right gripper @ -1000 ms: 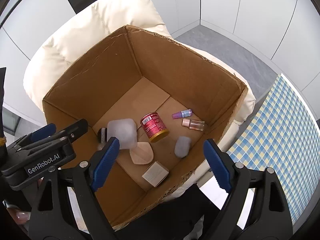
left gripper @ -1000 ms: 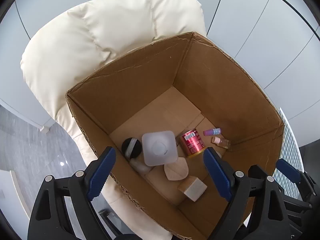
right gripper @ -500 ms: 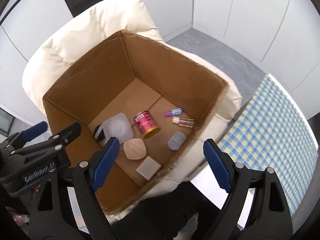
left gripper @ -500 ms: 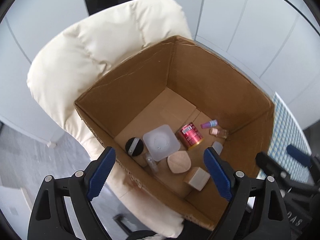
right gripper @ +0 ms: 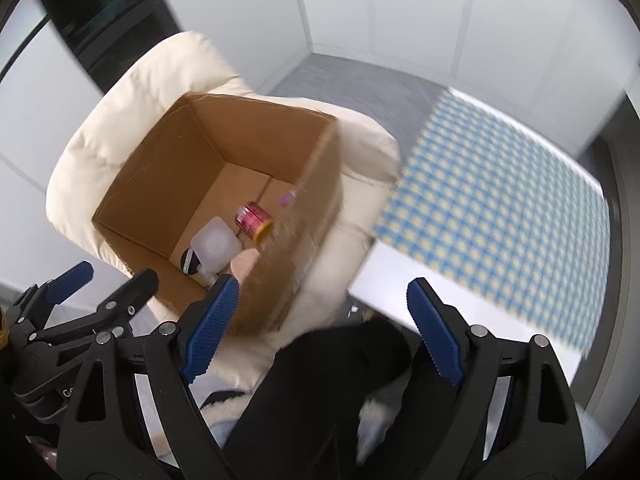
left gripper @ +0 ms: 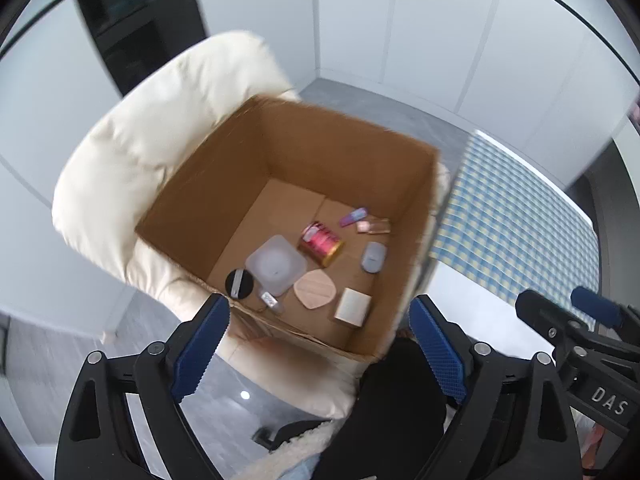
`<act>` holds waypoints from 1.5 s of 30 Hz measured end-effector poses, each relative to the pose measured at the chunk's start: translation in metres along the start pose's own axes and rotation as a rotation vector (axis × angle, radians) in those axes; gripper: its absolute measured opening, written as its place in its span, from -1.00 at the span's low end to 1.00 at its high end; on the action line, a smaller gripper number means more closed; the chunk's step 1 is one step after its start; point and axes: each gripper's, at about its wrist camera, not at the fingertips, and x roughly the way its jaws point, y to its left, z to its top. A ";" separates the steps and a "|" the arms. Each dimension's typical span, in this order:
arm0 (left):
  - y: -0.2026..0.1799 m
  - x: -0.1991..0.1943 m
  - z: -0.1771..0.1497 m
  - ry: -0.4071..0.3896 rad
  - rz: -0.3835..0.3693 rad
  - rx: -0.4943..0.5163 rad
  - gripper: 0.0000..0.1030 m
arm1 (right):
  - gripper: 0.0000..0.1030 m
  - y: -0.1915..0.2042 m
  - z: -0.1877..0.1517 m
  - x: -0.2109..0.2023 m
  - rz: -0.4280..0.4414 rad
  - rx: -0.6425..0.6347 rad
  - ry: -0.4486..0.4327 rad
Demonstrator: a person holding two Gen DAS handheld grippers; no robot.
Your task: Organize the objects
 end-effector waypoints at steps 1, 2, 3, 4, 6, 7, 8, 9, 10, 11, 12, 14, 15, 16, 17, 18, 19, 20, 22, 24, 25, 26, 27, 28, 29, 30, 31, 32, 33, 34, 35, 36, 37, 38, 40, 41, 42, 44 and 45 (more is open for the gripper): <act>-0.004 -0.008 0.001 -0.006 -0.012 0.017 0.83 | 0.71 -0.005 -0.004 -0.005 -0.005 0.030 0.009; -0.009 -0.017 0.002 -0.015 -0.025 0.033 0.83 | 0.71 -0.013 -0.010 -0.014 -0.021 0.072 0.014; -0.013 -0.026 0.002 -0.024 -0.035 0.052 0.83 | 0.71 -0.020 -0.015 -0.024 -0.044 0.106 0.010; -0.019 -0.035 0.003 -0.032 -0.043 0.075 0.86 | 0.71 -0.026 -0.021 -0.034 -0.070 0.134 -0.004; -0.030 -0.049 0.003 -0.034 -0.060 0.111 0.97 | 0.71 -0.035 -0.031 -0.053 -0.111 0.169 -0.036; -0.036 -0.057 0.002 -0.035 -0.078 0.128 0.98 | 0.71 -0.038 -0.035 -0.062 -0.124 0.181 -0.048; -0.041 -0.062 0.002 -0.034 -0.084 0.140 0.98 | 0.71 -0.042 -0.040 -0.073 -0.133 0.193 -0.064; -0.047 -0.069 0.001 -0.033 -0.079 0.160 0.98 | 0.71 -0.045 -0.045 -0.082 -0.134 0.202 -0.075; -0.053 -0.075 0.001 -0.033 -0.065 0.179 0.98 | 0.71 -0.048 -0.049 -0.091 -0.135 0.212 -0.085; -0.057 -0.079 0.000 -0.033 -0.058 0.193 0.98 | 0.71 -0.050 -0.054 -0.100 -0.135 0.226 -0.095; -0.061 -0.083 -0.001 -0.033 -0.054 0.212 0.98 | 0.71 -0.052 -0.058 -0.107 -0.135 0.238 -0.104; -0.069 -0.093 -0.003 -0.032 -0.068 0.250 0.98 | 0.71 -0.057 -0.067 -0.122 -0.134 0.267 -0.121; -0.074 -0.098 -0.004 -0.036 -0.071 0.266 0.98 | 0.71 -0.058 -0.070 -0.130 -0.133 0.277 -0.127; -0.077 -0.103 -0.005 -0.043 -0.071 0.286 0.98 | 0.71 -0.060 -0.073 -0.136 -0.135 0.286 -0.132; -0.080 -0.107 -0.007 -0.049 -0.067 0.303 0.98 | 0.71 -0.062 -0.075 -0.142 -0.141 0.299 -0.138; -0.083 -0.111 -0.008 -0.052 -0.065 0.319 0.98 | 0.71 -0.063 -0.077 -0.148 -0.146 0.307 -0.142; -0.085 -0.115 -0.010 -0.051 -0.065 0.331 0.98 | 0.71 -0.063 -0.080 -0.154 -0.151 0.313 -0.148; -0.085 -0.118 -0.011 -0.047 -0.065 0.337 0.98 | 0.71 -0.062 -0.083 -0.159 -0.158 0.314 -0.151; -0.087 -0.125 -0.014 -0.044 -0.061 0.352 0.98 | 0.71 -0.058 -0.089 -0.170 -0.192 0.315 -0.161; -0.090 -0.131 -0.016 -0.053 -0.033 0.376 0.98 | 0.71 -0.054 -0.092 -0.178 -0.205 0.309 -0.176; -0.091 -0.135 -0.018 -0.063 -0.013 0.388 0.98 | 0.71 -0.052 -0.095 -0.182 -0.206 0.309 -0.181; -0.091 -0.138 -0.020 -0.069 -0.007 0.391 0.98 | 0.71 -0.050 -0.097 -0.184 -0.206 0.312 -0.184; -0.090 -0.140 -0.021 -0.072 -0.004 0.392 0.98 | 0.71 -0.048 -0.099 -0.187 -0.209 0.313 -0.188; -0.089 -0.143 -0.022 -0.070 -0.010 0.389 0.98 | 0.71 -0.046 -0.101 -0.189 -0.217 0.311 -0.193; -0.087 -0.143 -0.022 -0.068 -0.017 0.385 0.98 | 0.71 -0.045 -0.103 -0.192 -0.221 0.306 -0.197; -0.085 -0.145 -0.022 -0.066 -0.024 0.380 0.98 | 0.71 -0.044 -0.104 -0.193 -0.225 0.303 -0.199; -0.084 -0.147 -0.023 -0.066 -0.029 0.377 0.98 | 0.71 -0.043 -0.105 -0.195 -0.231 0.300 -0.201; -0.082 -0.147 -0.023 -0.066 -0.031 0.376 0.98 | 0.71 -0.042 -0.106 -0.196 -0.234 0.298 -0.201; -0.082 -0.148 -0.024 -0.067 -0.031 0.375 0.98 | 0.71 -0.042 -0.105 -0.197 -0.237 0.297 -0.201; -0.081 -0.149 -0.025 -0.067 -0.033 0.375 0.98 | 0.71 -0.041 -0.106 -0.197 -0.240 0.296 -0.202; -0.080 -0.149 -0.025 -0.067 -0.035 0.375 0.98 | 0.71 -0.040 -0.107 -0.198 -0.238 0.296 -0.201; -0.079 -0.150 -0.026 -0.066 -0.037 0.373 0.98 | 0.71 -0.039 -0.107 -0.197 -0.235 0.298 -0.199; -0.078 -0.150 -0.026 -0.065 -0.039 0.372 0.98 | 0.71 -0.039 -0.107 -0.197 -0.230 0.299 -0.199; -0.078 -0.151 -0.027 -0.066 -0.039 0.373 0.98 | 0.71 -0.038 -0.108 -0.197 -0.228 0.299 -0.200; -0.077 -0.152 -0.029 -0.068 -0.036 0.372 0.98 | 0.71 -0.038 -0.109 -0.198 -0.230 0.298 -0.202; -0.078 -0.153 -0.029 -0.070 -0.033 0.374 0.98 | 0.71 -0.038 -0.110 -0.197 -0.229 0.297 -0.202; -0.078 -0.153 -0.030 -0.071 -0.031 0.374 0.98 | 0.71 -0.038 -0.110 -0.197 -0.228 0.300 -0.202; -0.076 -0.153 -0.031 -0.069 -0.034 0.373 0.98 | 0.71 -0.039 -0.112 -0.197 -0.225 0.303 -0.201; -0.076 -0.154 -0.031 -0.069 -0.036 0.371 0.98 | 0.71 -0.040 -0.112 -0.197 -0.225 0.305 -0.199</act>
